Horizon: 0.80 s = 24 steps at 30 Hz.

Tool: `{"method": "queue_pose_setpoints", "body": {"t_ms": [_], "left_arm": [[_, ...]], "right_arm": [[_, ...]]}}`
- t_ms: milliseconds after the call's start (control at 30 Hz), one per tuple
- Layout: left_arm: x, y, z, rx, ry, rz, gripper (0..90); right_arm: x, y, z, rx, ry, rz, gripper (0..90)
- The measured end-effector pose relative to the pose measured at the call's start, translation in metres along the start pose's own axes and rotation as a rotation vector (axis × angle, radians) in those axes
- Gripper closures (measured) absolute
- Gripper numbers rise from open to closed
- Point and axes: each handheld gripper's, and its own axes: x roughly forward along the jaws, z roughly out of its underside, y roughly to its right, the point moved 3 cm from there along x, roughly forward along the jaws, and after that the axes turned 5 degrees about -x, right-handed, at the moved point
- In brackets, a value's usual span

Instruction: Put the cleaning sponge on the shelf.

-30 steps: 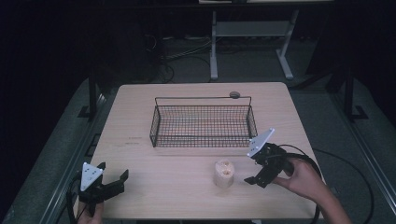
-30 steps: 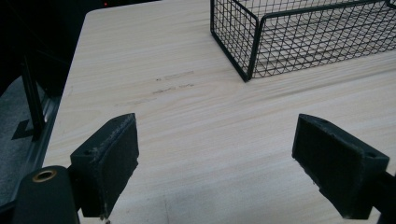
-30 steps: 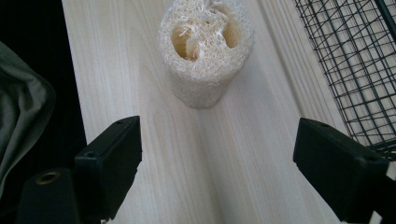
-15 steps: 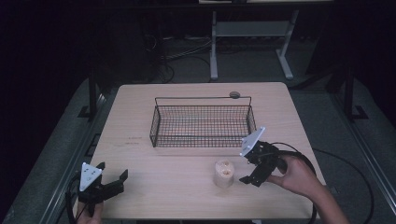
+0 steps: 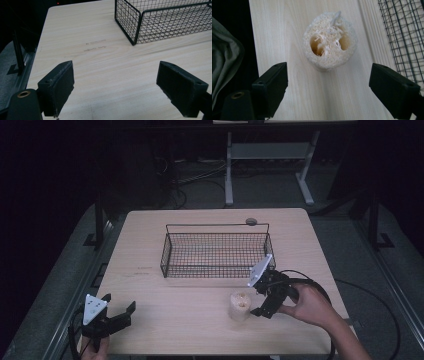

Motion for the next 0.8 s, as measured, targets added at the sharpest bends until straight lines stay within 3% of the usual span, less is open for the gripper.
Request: {"method": "queue_pose_setpoints", "body": {"t_ms": [467,800], "left_arm": [[0.0,0.0,0.0,0.0,-0.003,0.001,13.8],[0.0,-0.001,0.0,-0.002,-0.001,-0.002,13.8]], "right_arm": [[0.018,0.003,-0.017,-0.033,-0.048,-0.023,15.0],[0.03,0.007,-0.024,-0.031,-0.071,-0.046,15.2]]}}
